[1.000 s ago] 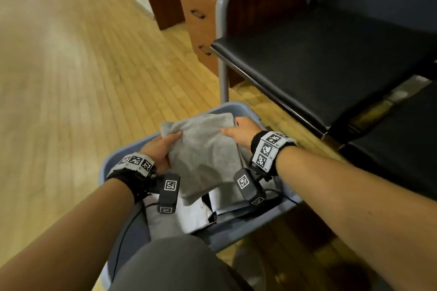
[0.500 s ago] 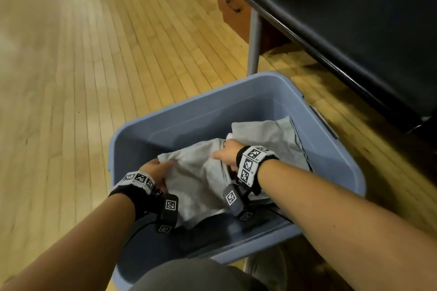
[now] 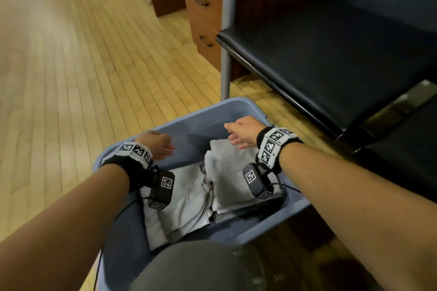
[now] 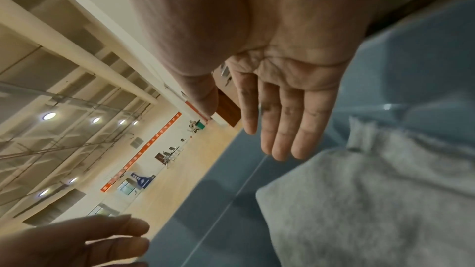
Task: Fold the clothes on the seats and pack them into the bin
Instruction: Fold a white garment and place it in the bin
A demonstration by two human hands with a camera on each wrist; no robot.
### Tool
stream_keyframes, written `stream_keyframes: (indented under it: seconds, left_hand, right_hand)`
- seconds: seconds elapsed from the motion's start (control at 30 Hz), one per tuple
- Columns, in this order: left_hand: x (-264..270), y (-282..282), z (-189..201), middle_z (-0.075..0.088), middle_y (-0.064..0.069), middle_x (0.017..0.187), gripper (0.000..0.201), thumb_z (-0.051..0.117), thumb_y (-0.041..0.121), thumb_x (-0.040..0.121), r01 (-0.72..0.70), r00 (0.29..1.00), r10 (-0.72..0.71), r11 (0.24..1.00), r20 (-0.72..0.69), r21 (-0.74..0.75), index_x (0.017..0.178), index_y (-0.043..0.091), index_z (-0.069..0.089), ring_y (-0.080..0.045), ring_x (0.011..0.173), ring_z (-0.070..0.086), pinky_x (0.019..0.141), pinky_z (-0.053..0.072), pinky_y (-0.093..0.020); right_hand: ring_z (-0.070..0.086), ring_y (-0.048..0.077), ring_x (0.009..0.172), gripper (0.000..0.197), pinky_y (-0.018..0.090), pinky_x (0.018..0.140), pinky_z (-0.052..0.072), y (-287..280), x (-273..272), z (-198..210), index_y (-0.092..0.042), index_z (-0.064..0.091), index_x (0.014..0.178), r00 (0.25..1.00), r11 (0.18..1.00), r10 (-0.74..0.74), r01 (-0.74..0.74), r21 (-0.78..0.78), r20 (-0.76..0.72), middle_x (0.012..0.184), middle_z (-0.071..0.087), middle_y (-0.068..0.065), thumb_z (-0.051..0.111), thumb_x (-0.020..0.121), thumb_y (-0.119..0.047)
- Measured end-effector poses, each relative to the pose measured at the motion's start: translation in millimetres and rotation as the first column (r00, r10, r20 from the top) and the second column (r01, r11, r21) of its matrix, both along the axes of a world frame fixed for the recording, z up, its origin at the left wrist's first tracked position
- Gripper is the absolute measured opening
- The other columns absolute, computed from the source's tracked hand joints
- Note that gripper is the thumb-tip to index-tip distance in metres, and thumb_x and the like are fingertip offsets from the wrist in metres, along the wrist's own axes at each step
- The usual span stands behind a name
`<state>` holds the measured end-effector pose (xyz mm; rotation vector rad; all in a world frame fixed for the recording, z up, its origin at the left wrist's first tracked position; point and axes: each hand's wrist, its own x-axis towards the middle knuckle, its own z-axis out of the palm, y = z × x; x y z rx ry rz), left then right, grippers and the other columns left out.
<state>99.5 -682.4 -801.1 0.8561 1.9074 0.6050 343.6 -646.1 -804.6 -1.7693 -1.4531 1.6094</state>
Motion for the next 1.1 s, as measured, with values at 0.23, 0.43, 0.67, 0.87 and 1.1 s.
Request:
stream_keyframes:
  seconds: [0.23, 0.43, 0.67, 0.87, 1.1]
  left_hand:
    - [92, 13, 94, 0.064, -0.009, 0.068, 0.013, 0.050, 0.013, 0.096, 0.230, 0.967, -0.244, 0.958, 0.068, 0.168, 0.088, 0.005, 0.056, -0.023, 0.060, 0.059, 0.050, 0.044, -0.023]
    - [206, 16, 162, 0.065, -0.007, 0.066, 0.018, 0.047, 0.014, 0.097, 0.461, 0.870, -0.490, 0.850, 0.060, 0.254, 0.083, 0.007, 0.056, -0.022, 0.061, 0.060, 0.057, 0.043, -0.023]
    - [367, -4, 214, 0.066, -0.006, 0.074, 0.008, 0.052, 0.016, 0.094, 0.697, 0.675, -0.738, 0.631, -0.014, 0.339, 0.088, 0.013, 0.057, -0.019, 0.064, 0.065, 0.060, 0.047, -0.024]
    - [516, -48, 226, 0.067, 0.000, 0.073, 0.014, 0.052, 0.023, 0.093, 0.831, 0.469, -0.881, 0.418, -0.059, 0.366, 0.085, 0.016, 0.060, -0.016, 0.066, 0.064, 0.062, 0.046, -0.026]
    - [677, -133, 213, 0.064, 0.000, 0.075, 0.015, 0.054, 0.021, 0.092, 0.934, 0.187, -0.966, 0.119, -0.177, 0.336, 0.079, 0.017, 0.060, -0.015, 0.067, 0.061, 0.061, 0.046, -0.024]
  right_hand:
    - [0.062, 0.021, 0.085, 0.025, 0.037, 0.079, 0.055, -20, 69, 84, -0.011, 0.060, 0.088, 0.988, 0.978, -0.155, 0.154, 0.142, -0.008, 0.089, 0.063, 0.009, 0.057, 0.095, -0.035]
    - [0.063, 0.021, 0.096, 0.028, 0.039, 0.090, 0.054, -53, 161, 162, -0.008, 0.061, 0.097, 0.954, 0.919, -0.297, 0.295, 0.261, -0.030, 0.100, 0.063, 0.009, 0.055, 0.097, -0.036]
    - [0.063, 0.018, 0.092, 0.027, 0.038, 0.087, 0.054, -129, 314, 218, -0.011, 0.062, 0.094, 0.820, 0.763, -0.570, 0.506, 0.401, 0.051, 0.097, 0.064, 0.006, 0.055, 0.096, -0.038]
    - [0.066, 0.017, 0.097, 0.033, 0.038, 0.087, 0.057, -231, 447, 231, -0.008, 0.064, 0.110, 0.625, 0.600, -0.770, 0.641, 0.478, 0.129, 0.103, 0.067, 0.006, 0.057, 0.096, -0.037]
    - [0.065, 0.021, 0.088, 0.019, 0.040, 0.084, 0.057, -363, 576, 210, -0.011, 0.063, 0.088, 0.374, 0.465, -0.885, 0.747, 0.475, 0.279, 0.093, 0.066, 0.010, 0.060, 0.094, -0.029]
